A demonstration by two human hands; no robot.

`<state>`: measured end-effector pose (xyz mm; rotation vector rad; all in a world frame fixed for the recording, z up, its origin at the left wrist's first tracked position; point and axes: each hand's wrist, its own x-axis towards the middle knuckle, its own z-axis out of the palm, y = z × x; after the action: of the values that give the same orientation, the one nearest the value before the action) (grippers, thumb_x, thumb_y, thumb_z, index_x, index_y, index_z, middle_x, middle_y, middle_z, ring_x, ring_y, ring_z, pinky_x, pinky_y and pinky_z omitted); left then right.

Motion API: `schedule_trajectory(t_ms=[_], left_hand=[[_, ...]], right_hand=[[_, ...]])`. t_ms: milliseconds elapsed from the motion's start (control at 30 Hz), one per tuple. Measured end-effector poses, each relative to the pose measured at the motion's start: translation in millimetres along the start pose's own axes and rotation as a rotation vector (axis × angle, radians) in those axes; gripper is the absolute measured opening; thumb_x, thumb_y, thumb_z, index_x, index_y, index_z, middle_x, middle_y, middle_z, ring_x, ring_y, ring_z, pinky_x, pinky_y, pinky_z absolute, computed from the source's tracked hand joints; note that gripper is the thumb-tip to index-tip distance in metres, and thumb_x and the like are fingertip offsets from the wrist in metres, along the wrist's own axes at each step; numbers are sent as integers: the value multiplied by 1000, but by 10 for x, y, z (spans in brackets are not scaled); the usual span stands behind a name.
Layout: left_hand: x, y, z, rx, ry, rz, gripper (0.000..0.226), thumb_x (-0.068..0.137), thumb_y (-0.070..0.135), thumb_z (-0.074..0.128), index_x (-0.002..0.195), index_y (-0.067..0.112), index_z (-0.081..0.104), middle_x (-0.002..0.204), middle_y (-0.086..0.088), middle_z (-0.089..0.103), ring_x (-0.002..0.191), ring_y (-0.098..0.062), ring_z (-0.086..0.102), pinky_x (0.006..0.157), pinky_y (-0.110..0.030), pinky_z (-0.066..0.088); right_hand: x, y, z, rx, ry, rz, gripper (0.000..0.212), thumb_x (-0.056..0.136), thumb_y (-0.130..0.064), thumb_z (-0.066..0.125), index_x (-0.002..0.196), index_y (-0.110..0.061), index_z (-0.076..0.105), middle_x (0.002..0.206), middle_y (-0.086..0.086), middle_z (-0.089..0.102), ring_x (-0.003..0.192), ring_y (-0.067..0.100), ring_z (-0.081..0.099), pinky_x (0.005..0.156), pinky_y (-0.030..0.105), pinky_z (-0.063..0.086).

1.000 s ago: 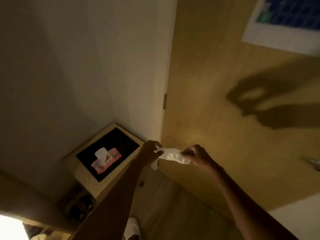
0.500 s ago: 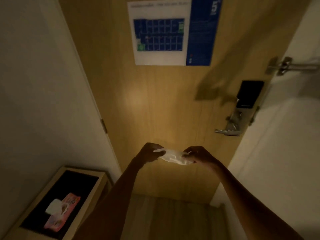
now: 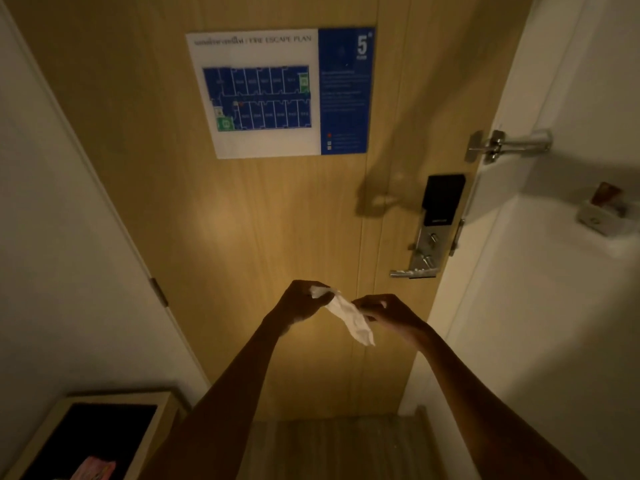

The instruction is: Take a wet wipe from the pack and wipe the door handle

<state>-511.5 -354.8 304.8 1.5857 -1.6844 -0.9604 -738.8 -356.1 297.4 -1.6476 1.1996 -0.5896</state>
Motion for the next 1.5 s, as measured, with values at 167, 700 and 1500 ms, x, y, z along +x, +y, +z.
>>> schedule_trajectory(t_ms=[167,700,1500], left_hand=[[85,97,14,-247,-44,85,9,86,26,69,95,26,71,98,3,71,96,-18,70,80,-30,60],[108,233,33,-171,6,99,28,86,22,70,108,6,69,101,-11,73,84,-18,71,69,-23,60],[330,625,524,-426,-47,18,33,71,37,81,96,24,65,94,3,72,78,-5,72,61,-19,57]], right_hand=[[15,-62,-98,97,-17,25,32,84,-29,71,115,-29,67,108,-5,70,101,12,65,87,26,53],[-66,-108,-263,315,232,-3,24,92,-26,64,109,-9,64,109,12,71,106,26,67,97,41,50],[-235,112,-737,345,263,-15,29,96,-38,55,114,-17,63,112,12,69,104,29,66,94,43,52]])
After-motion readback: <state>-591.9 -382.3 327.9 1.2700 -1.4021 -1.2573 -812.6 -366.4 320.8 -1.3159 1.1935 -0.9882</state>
